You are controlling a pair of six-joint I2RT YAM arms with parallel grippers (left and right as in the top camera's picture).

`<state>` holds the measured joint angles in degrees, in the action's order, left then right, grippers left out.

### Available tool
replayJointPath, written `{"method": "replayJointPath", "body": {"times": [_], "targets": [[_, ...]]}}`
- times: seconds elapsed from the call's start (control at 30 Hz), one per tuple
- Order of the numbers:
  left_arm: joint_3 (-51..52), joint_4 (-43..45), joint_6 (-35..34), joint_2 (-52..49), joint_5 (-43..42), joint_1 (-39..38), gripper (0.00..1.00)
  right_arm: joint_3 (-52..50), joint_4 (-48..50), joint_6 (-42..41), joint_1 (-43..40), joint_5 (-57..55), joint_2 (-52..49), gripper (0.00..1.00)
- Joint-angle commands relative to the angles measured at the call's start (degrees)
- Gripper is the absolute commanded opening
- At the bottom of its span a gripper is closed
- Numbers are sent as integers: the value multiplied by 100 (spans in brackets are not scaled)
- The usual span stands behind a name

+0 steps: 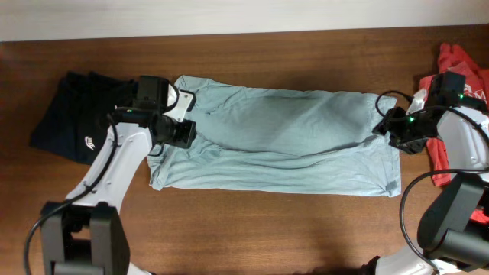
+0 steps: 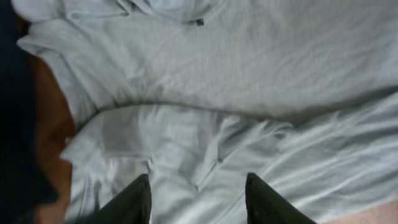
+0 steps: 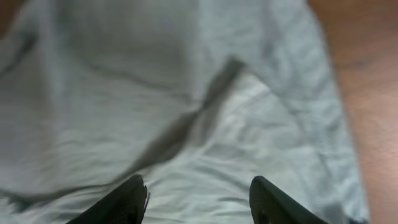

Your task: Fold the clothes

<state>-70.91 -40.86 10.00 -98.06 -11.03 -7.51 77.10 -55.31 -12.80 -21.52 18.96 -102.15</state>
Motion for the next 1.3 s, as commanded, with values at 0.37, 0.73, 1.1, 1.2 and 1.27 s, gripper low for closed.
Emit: {"method": "replayJointPath", "body": {"times": [0.37, 0.73, 1.1, 1.2, 1.27], "targets": [[-170, 1725, -1416, -719, -310, -2, 57, 61, 118, 186, 232, 549, 85, 63], [-3014, -33, -1729, -2874, -979, -39, 57, 59, 595, 186, 356, 549, 83, 64], [-3530, -599, -1926, -3379, -866, -214, 56, 59, 782, 186, 356, 544, 83, 64], [-3530, -638, -1943, -3480, -868, -221, 56, 59, 780, 186, 356, 544, 83, 64], [-3530, -632, -1943, -3580, -868, -236, 51, 59, 780, 186, 356, 544, 83, 64]]}}
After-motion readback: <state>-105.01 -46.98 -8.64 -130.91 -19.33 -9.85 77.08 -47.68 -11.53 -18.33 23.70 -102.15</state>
